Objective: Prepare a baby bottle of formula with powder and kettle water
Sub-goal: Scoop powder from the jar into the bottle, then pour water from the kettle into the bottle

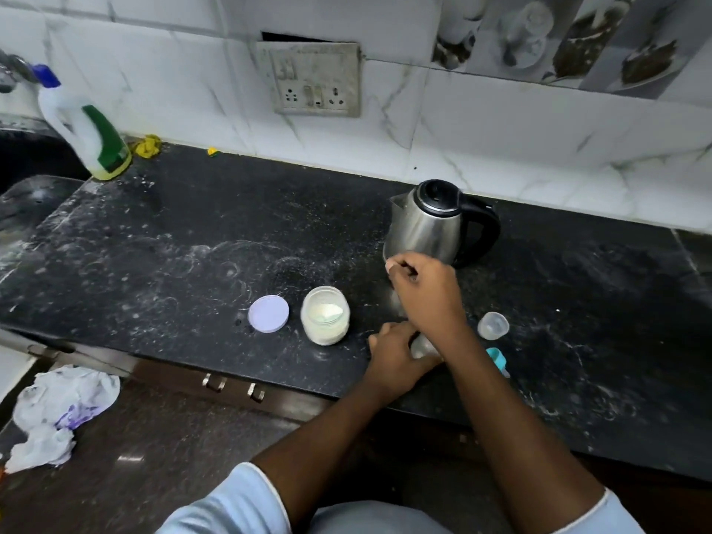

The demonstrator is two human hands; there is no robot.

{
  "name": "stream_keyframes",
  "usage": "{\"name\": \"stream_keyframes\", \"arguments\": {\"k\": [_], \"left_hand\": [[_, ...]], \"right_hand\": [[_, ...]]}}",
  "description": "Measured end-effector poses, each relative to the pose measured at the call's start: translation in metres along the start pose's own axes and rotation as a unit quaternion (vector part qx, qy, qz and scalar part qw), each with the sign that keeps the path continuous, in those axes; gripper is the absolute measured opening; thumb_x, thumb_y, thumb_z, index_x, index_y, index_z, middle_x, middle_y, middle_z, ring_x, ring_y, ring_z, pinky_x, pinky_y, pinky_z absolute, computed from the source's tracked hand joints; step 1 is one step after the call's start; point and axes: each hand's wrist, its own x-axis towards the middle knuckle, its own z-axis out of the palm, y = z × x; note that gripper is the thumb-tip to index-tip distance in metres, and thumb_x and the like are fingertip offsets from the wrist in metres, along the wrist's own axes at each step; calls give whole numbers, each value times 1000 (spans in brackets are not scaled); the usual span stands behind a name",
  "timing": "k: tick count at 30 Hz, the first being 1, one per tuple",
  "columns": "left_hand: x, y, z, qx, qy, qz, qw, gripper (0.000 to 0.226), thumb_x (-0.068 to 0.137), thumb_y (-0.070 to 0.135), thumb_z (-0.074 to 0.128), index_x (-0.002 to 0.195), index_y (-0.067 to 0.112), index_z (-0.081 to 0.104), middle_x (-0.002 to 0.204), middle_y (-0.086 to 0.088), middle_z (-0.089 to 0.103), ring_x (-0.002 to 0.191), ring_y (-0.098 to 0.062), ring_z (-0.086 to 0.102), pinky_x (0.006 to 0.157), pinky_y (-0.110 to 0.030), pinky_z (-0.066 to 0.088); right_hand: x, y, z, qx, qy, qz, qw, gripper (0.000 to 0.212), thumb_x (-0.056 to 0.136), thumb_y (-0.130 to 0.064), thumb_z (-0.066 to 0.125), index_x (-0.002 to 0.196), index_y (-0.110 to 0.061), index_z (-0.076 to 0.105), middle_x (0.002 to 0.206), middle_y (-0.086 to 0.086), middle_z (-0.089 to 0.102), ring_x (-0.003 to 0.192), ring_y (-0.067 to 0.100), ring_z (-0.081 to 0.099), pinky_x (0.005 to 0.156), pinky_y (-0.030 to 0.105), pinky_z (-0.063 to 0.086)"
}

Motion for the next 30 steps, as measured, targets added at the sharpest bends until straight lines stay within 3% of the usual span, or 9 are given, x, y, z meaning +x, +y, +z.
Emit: {"name": "stream_keyframes", "arguments": {"k": [3, 6, 11, 15, 17, 22, 24, 27, 30], "left_hand": [[11, -14, 22, 14, 8, 13, 1000, 52, 87, 37, 89, 132, 19, 71, 130, -1, 71, 128, -22, 53, 111, -36, 43], [21, -31, 34, 33, 28, 35, 998, 56, 79, 54, 89, 128, 31, 72, 123, 20, 70, 122, -9, 53, 98, -3, 30], [25, -40, 36, 62, 36, 42, 997, 60, 76, 65, 84, 128, 38, 70, 121, 27, 69, 121, -1, 50, 99, -5, 21], [25, -39, 37, 71, 39, 44, 996, 57, 79, 61, 85, 129, 39, 69, 122, 26, 68, 123, -2, 49, 99, -6, 16], [27, -41, 39, 65, 42, 40, 996, 56, 79, 61, 85, 128, 40, 69, 122, 26, 68, 124, -4, 51, 102, -12, 21], [26, -41, 40, 46, 39, 32, 998, 57, 76, 65, 80, 126, 41, 69, 118, 26, 67, 123, -8, 53, 112, -43, 38], [26, -40, 40, 44, 40, 31, 998, 60, 74, 69, 76, 125, 39, 70, 117, 27, 68, 121, -7, 54, 111, -44, 40], [26, -40, 41, 49, 43, 34, 997, 60, 73, 73, 74, 122, 39, 70, 115, 28, 68, 119, -3, 53, 105, -35, 36], [27, -41, 42, 42, 40, 32, 998, 57, 73, 71, 75, 120, 39, 69, 116, 29, 67, 121, -1, 50, 102, -29, 35]], "right_hand": [[-11, 24, -32, 26, 70, 17, 997, 13, 95, -21, 68, 86, -19, 77, 72, -8, 72, 71, 6, 65, 65, 22, 48], [-13, 49, -57, 37, 120, 66, 990, 12, 95, -19, 68, 90, -19, 79, 71, -6, 72, 68, 7, 65, 66, 27, 49], [17, 82, -74, 107, 176, 94, 974, 14, 99, -20, 69, 111, -18, 76, 90, -10, 73, 75, -5, 63, 71, 12, 50], [67, 96, -81, 153, 189, 109, 964, 24, 103, -27, 65, 122, -12, 69, 118, 8, 70, 102, 16, 66, 94, 29, 54], [90, 101, -81, 157, 179, 106, 966, 21, 107, -28, 60, 114, -11, 68, 116, 12, 69, 101, 19, 63, 96, 37, 51], [119, 113, -76, 189, 113, 147, 964, 41, 112, -37, 45, 81, -14, 59, 75, 0, 54, 77, 17, 50, 75, 36, 40], [125, 118, -73, 235, 103, 183, 949, 43, 112, -39, 47, 79, -12, 55, 71, 4, 48, 71, 20, 46, 70, 34, 38], [132, 122, -69, 338, 108, 208, 911, 32, 109, -28, 52, 91, -5, 65, 77, 13, 59, 63, 22, 56, 61, 33, 47], [138, 123, -62, 376, 122, 232, 889, 33, 106, -20, 50, 76, -9, 56, 63, 10, 45, 49, 19, 42, 51, 33, 34]]}}
